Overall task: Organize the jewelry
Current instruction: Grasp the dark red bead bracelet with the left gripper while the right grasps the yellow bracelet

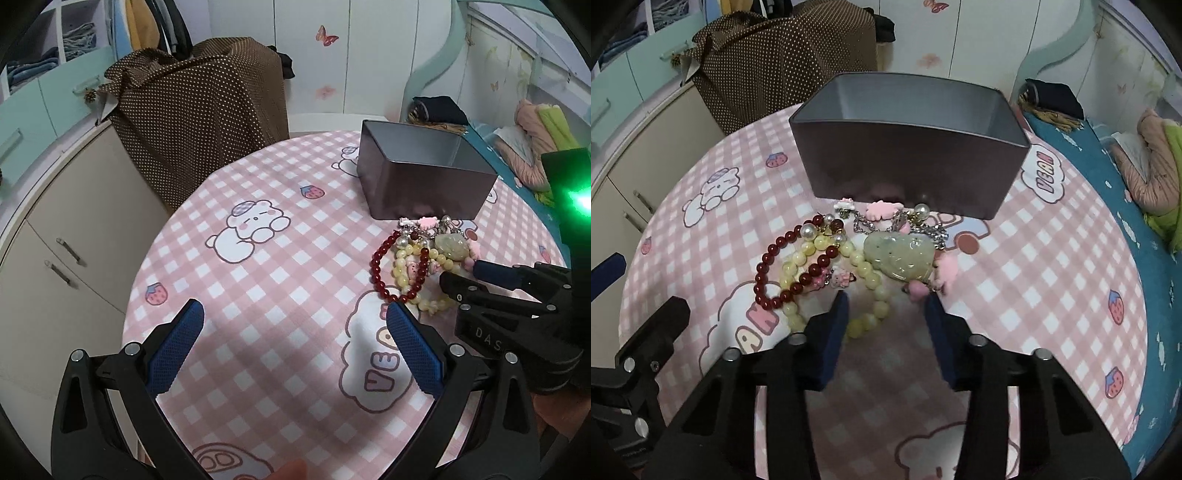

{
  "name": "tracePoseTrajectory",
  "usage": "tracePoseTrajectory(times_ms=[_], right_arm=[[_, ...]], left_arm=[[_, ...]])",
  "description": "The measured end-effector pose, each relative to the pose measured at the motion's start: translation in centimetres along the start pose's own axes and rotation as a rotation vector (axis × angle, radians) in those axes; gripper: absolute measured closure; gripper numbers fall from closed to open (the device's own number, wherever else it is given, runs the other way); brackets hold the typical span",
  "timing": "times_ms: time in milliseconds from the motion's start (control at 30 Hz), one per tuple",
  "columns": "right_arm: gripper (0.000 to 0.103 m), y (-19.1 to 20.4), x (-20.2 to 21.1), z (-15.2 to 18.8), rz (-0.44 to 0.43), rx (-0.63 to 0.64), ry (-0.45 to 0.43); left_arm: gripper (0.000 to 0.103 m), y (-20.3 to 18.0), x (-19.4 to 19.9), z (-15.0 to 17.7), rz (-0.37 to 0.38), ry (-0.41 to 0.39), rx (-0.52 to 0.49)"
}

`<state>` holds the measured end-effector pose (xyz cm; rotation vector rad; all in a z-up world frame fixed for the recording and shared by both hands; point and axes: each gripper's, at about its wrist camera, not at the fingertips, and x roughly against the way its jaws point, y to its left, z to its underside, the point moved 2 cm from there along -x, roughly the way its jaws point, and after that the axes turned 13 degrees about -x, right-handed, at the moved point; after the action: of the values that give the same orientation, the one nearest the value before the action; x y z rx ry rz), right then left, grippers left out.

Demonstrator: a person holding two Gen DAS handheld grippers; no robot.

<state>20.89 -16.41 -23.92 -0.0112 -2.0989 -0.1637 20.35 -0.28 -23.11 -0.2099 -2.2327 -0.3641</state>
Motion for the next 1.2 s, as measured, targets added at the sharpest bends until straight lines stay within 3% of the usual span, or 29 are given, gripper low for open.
tracePoseTrajectory(times_ms=[133,667,967,1000,1067,1200], right_arm=[[0.095,0.2,0.4,0.3,0.001,0.024,-0.006],[0.095,-4.1,3.4,0.9,-0.072,-0.056,-0.043],[0.095,-5.6,3.1,1.2,-0.067,-0.071,-0.027],[0.095,-5.7,3.0,1.2,-0.068,-0.074,-0.028],[0.095,-5.9,3.1,1.2,-0.065,-0.079,-0.031],[0.095,-6.6,3.2,1.1,-0.058,-0.092,-0.029]], left_arm=[[0.005,-0.4,-0.5,-0.4,0.015,0.0,-0.016],[0.005,-5.7,-1.9,-2.2,0.145,0.006,-0.13],[0.005,-8.8,-3.6,-2.1,0.154,0.026,-0.26],[0.007,-9.0,-3.9,-2.1,0.145,0.029,-0.267],[0.02,-9.0,-4.6,-2.2,0.154,0.039,-0.265],[0.044,-8.4,-5.2,-2.6,0.231,0.036,-0.222]])
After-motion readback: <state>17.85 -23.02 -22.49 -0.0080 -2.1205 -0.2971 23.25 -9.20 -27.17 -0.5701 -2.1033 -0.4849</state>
